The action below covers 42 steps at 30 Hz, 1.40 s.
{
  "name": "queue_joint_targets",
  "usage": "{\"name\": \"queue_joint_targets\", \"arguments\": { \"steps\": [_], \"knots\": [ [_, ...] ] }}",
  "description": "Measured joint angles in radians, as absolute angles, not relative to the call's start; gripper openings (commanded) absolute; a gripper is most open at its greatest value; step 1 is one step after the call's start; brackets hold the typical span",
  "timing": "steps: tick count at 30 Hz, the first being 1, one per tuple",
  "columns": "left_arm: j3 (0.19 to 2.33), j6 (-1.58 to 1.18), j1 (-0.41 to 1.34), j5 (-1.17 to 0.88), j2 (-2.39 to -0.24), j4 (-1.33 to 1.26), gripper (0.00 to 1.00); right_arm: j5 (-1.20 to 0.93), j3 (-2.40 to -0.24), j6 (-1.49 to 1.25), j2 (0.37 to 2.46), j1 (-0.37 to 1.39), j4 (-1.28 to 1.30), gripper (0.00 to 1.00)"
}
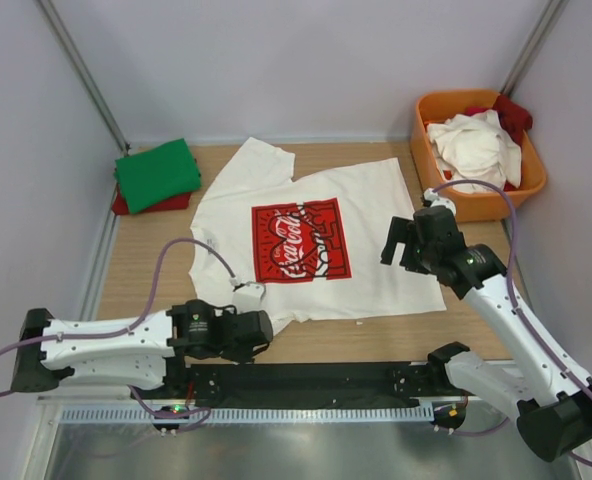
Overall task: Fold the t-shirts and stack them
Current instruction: Fold the tshirt
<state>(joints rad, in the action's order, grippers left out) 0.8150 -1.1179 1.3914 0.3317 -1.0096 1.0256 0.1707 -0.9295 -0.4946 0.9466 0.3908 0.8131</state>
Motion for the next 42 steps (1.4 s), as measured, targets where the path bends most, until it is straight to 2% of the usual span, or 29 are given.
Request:
{"name": "queue_joint_targets", "arguments": {
  "steps": [7, 12, 21, 25, 26, 34, 42],
  "knots": [
    [0.820, -1.166, 1.412, 0.316, -0.783, 1.163, 0.00, 0.305, -0.929, -0.547, 0.925, 0.391, 0.863, 1.00],
    [0.841, -1.176, 1.412, 0.322, -0.645, 1.207, 0.00, 0.315, -0.929, -0.571, 0.918, 0.391, 0.862, 1.00],
    [0.715, -1.179, 1.412, 0.266, -0.702, 1.176, 0.00, 0.313, -0.832, -0.652, 0.900, 0.378, 0.854, 1.00],
    [0.684, -1.179, 1.412, 0.253, -0.707, 1.136, 0.00, 0.301, -0.802, -0.710, 0.890, 0.279, 0.840, 1.00],
    [0.676, -1.178, 1.412, 0.253, -0.700, 1.123, 0.00, 0.297, -0.789, -0.722, 0.890, 0.250, 0.839, 0.97],
    [0.599, -1.176, 1.412, 0.253, -0.631, 1.020, 0.00, -0.002, -0.498, -0.774, 0.852, -0.259, 0.753, 0.94],
    [0.591, -1.141, 1.412, 0.258, -0.695, 0.911, 0.00, -0.037, -0.432, -0.810, 0.836, -0.290, 0.738, 0.86]
  ]
}}
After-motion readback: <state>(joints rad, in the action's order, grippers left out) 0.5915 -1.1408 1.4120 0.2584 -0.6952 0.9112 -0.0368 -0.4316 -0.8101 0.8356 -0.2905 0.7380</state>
